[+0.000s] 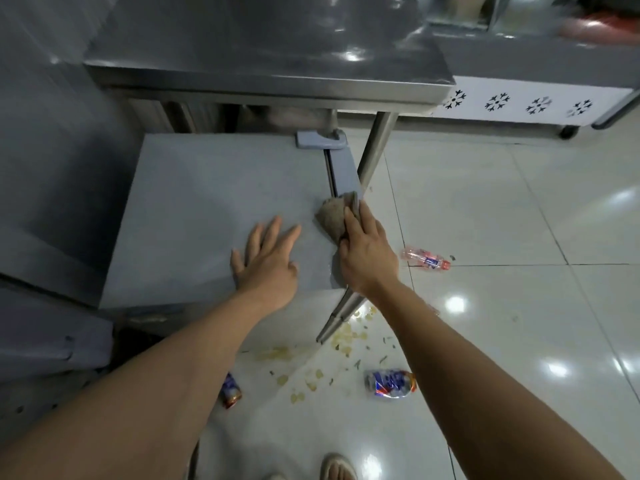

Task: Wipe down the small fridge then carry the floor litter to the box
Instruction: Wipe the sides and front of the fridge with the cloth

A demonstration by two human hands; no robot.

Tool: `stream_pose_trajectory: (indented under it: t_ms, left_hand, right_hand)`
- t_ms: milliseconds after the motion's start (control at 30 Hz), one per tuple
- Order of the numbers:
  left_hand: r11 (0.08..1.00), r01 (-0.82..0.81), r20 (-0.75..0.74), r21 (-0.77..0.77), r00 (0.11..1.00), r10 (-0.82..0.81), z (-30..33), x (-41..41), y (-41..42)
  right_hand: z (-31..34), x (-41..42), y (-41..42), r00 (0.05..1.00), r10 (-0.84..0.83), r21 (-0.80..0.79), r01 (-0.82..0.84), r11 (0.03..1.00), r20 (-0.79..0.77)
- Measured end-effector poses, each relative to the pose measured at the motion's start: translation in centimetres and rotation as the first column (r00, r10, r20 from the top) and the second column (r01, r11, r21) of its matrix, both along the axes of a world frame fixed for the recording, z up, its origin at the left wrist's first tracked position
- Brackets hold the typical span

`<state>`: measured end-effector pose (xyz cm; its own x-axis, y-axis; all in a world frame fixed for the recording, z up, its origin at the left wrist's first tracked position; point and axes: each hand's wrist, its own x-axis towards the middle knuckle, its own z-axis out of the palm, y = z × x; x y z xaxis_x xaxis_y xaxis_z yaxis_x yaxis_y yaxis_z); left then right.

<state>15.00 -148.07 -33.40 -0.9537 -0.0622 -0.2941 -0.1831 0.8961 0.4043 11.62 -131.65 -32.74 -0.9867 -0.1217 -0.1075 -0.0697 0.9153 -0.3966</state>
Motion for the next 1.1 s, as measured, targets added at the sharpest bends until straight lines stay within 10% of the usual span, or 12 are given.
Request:
stream_pose_trajectory:
  t_ms: [1100]
  left_hand:
    - [0.991,-0.067,-0.587,-0.113,0.809,-0.013,-4.5,6.2,-0.8]
  right_hand:
    - [-6.5,8.0,-0.8,0.724,-0.147,-0.161,0.050,0.986,-0.674]
